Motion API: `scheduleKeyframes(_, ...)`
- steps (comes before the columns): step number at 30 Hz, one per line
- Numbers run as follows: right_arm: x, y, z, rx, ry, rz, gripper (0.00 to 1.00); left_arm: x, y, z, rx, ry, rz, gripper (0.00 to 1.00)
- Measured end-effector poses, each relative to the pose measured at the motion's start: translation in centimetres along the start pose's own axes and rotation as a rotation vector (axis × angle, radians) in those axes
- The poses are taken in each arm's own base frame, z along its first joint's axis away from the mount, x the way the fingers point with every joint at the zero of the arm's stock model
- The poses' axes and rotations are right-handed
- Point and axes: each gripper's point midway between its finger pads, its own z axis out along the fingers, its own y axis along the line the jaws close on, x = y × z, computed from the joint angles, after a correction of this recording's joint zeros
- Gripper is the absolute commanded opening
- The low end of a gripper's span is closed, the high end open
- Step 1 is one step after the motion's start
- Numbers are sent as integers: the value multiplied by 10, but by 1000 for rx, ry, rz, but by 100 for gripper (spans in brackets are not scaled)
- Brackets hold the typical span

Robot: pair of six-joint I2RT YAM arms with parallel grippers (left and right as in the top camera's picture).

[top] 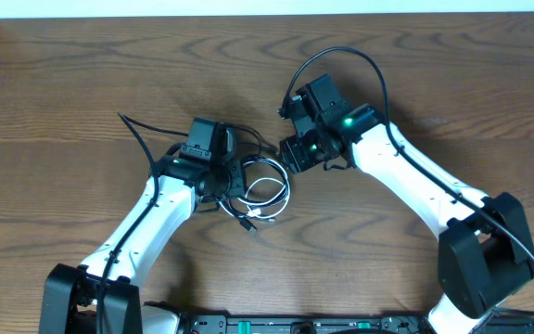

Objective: Untangle cables

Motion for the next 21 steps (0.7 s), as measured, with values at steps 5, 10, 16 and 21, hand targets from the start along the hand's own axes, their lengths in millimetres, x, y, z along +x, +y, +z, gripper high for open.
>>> scheduleKeyframes(5, 0, 14, 4, -35, 0, -30, 30, -2, 0, 0, -3, -9, -46, 8)
scheduleKeyframes(10, 8, 17, 18, 6, 31, -53, 31, -3, 0, 0, -1, -11, -69, 8)
scheduleKeyframes(16, 21, 0, 49, 109, 89, -44, 41, -2, -2, 0, 10, -6, -74, 8)
scheduleKeyframes(21, 28, -16, 73, 160, 119, -32, 1, -1, -7, 0, 40, 2, -72, 7)
